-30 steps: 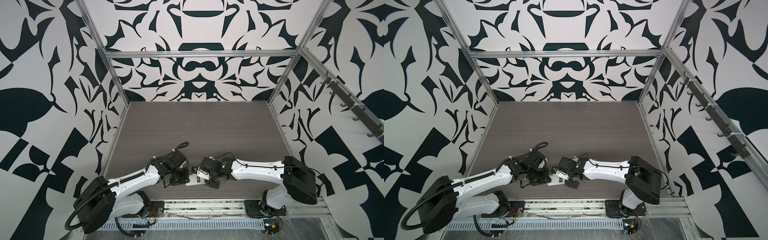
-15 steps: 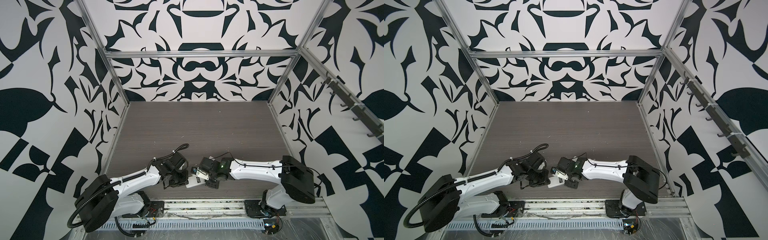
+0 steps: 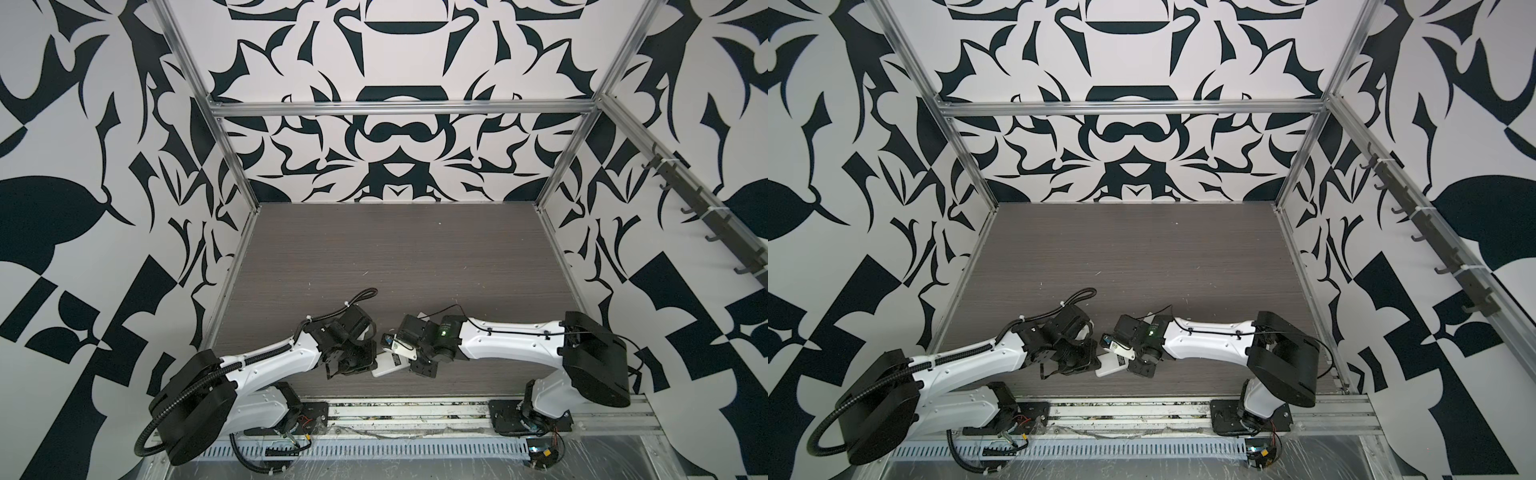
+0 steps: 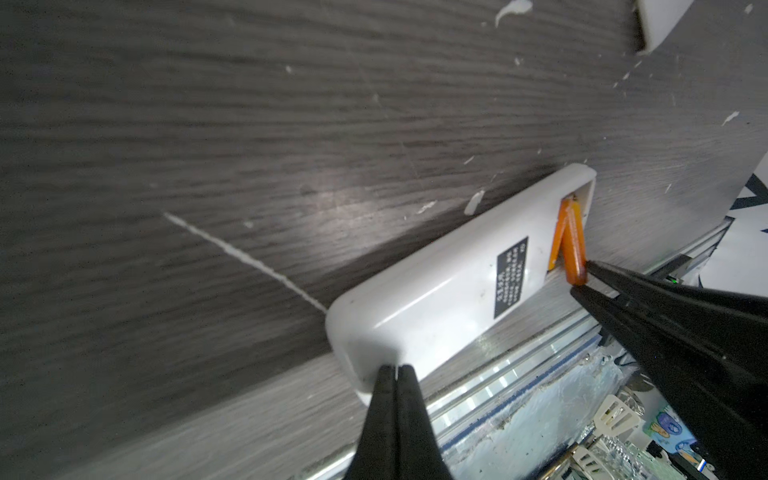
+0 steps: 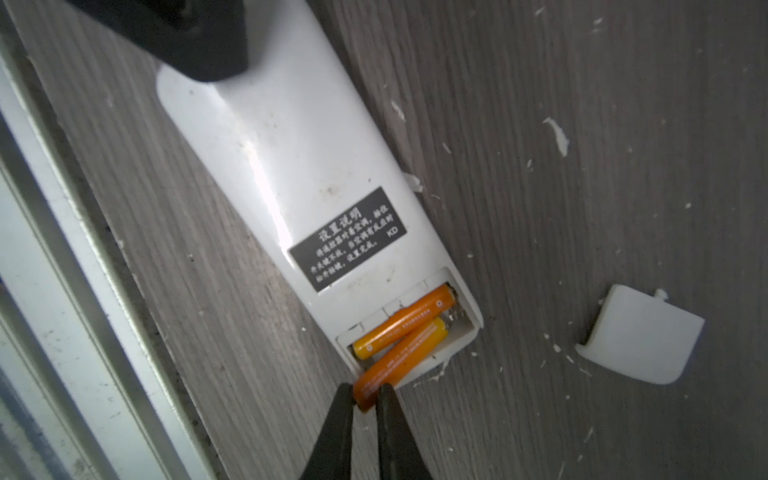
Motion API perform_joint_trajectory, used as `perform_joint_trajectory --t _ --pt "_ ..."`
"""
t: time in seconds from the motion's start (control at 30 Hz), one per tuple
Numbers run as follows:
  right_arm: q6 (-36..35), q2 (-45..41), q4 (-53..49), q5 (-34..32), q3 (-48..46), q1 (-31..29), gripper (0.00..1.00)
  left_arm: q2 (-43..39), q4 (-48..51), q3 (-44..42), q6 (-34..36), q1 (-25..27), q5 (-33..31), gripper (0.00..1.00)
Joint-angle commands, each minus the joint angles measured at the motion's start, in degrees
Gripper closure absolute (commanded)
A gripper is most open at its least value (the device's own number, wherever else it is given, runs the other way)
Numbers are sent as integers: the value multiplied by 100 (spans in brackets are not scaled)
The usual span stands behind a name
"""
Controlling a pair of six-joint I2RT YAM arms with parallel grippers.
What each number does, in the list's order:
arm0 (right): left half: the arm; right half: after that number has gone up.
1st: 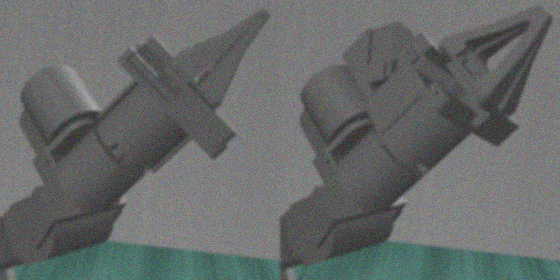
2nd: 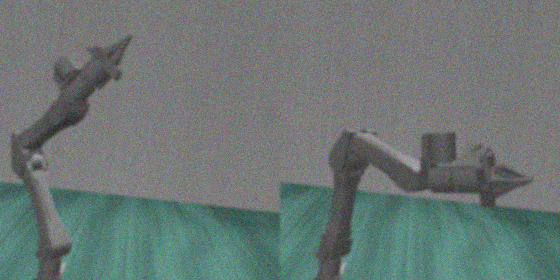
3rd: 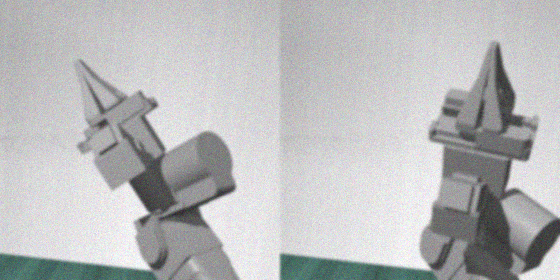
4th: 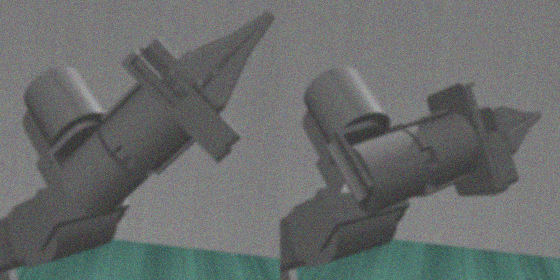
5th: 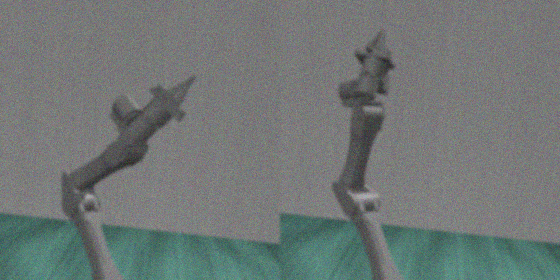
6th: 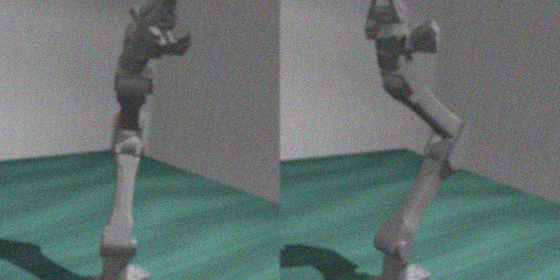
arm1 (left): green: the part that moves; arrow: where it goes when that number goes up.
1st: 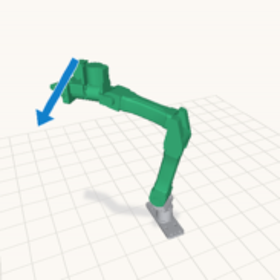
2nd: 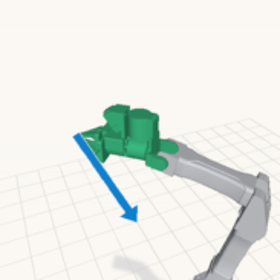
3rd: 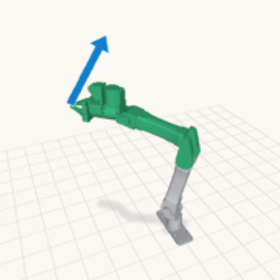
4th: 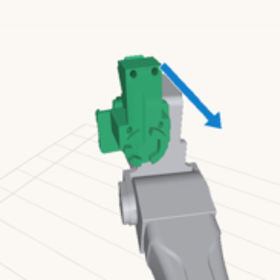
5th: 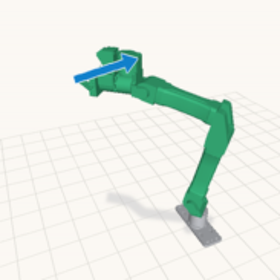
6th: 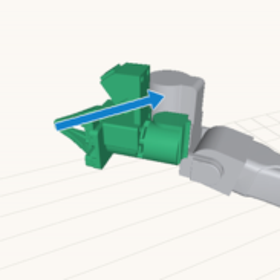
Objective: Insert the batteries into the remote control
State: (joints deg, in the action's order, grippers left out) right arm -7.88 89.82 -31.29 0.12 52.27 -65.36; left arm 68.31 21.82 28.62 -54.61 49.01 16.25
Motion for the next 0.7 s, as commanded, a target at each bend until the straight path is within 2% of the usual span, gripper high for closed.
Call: perform_joint_trajectory --t 0.0,0.43,0.67 --pt "35 127 -27 -263 152 -5 85 -51 112 -138 -24 -33 -75 99" --pt "1 402 -105 -469 310 -11 88 51 185 -94 55 -41 -105 100" --pt "335 395 -107 -495 304 2 90 6 173 -142 47 -41 -96 100"
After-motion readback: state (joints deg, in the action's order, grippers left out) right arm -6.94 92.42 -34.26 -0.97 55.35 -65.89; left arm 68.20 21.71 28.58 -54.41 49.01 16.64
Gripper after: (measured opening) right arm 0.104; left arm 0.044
